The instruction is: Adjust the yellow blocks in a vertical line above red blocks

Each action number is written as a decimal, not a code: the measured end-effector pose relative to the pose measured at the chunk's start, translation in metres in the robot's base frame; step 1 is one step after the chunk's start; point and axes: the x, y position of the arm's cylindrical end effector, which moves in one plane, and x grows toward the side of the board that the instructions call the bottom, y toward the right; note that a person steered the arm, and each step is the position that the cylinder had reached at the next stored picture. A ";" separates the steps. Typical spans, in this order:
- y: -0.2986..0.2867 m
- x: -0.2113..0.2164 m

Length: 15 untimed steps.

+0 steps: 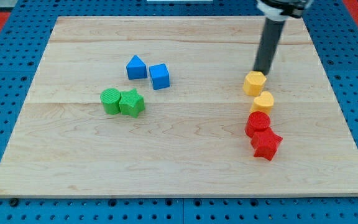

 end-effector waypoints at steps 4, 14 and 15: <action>-0.022 0.060; -0.057 0.033; -0.093 0.008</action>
